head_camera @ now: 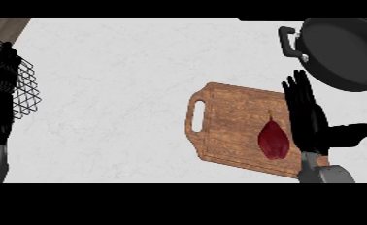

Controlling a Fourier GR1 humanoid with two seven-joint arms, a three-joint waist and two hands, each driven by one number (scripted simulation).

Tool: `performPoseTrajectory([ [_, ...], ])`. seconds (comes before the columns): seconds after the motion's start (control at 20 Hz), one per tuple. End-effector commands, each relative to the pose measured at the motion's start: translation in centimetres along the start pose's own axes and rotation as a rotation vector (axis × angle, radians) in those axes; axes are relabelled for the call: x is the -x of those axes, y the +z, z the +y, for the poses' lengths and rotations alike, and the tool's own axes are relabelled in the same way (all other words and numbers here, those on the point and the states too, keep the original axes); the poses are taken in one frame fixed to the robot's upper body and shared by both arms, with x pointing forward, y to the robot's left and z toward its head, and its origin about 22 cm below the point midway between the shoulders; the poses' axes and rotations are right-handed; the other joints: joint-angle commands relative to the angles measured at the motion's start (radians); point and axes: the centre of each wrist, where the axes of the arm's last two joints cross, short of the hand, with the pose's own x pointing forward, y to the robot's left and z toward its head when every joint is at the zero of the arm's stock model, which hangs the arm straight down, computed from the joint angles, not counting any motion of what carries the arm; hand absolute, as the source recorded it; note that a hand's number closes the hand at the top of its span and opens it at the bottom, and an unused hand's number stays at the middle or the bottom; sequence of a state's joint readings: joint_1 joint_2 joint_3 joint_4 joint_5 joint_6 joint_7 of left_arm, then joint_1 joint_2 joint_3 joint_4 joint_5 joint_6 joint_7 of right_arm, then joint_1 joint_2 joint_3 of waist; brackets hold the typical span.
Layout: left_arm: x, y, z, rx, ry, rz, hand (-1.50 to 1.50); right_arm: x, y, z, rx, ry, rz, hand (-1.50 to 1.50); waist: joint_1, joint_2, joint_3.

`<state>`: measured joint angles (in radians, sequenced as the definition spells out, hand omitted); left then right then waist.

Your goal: Pick the pear from the cutting board and place it in the pot

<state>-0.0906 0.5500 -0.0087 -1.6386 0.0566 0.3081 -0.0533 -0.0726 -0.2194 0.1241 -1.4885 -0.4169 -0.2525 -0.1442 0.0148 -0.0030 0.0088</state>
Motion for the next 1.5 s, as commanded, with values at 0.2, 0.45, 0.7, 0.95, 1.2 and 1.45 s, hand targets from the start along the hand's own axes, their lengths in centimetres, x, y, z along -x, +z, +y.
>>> performPoseTrajectory([
  [0.2, -0.5, 2.2, -7.2, 0.178, 0.316, 0.221, 0.00, -3.6, -2.5, 5.7, -0.527, -0.284, 0.006, -1.50, -0.001, 0.011, -0.006],
  [0.45, -0.3, 2.6, -8.7, 0.244, 0.431, 0.359, 0.00, -3.0, -2.1, -2.0, -0.222, 0.247, -0.247, -1.50, -0.042, 0.005, -0.007],
  [0.7, -1.0, 2.6, -8.8, 0.240, 0.452, 0.361, 0.00, -3.6, 2.0, -9.2, -0.366, 0.267, -0.407, -1.50, -0.037, 0.001, -0.007],
  [0.95, -2.2, 1.9, -8.2, 0.246, 0.435, 0.382, 0.00, -11.8, 1.0, -14.1, -0.403, 0.587, -0.278, -1.50, -0.035, -0.001, -0.010],
  [1.2, -2.3, 1.7, -8.2, 0.251, 0.450, 0.367, 0.00, -16.5, 0.0, -14.5, -0.517, 0.742, -0.202, -1.50, -0.024, 0.001, -0.010],
  [1.45, -1.3, 2.7, -9.9, 0.265, 0.433, 0.374, 0.00, -21.2, -0.3, -12.8, -0.613, 0.867, -0.052, -1.50, -0.020, 0.002, -0.011],
])
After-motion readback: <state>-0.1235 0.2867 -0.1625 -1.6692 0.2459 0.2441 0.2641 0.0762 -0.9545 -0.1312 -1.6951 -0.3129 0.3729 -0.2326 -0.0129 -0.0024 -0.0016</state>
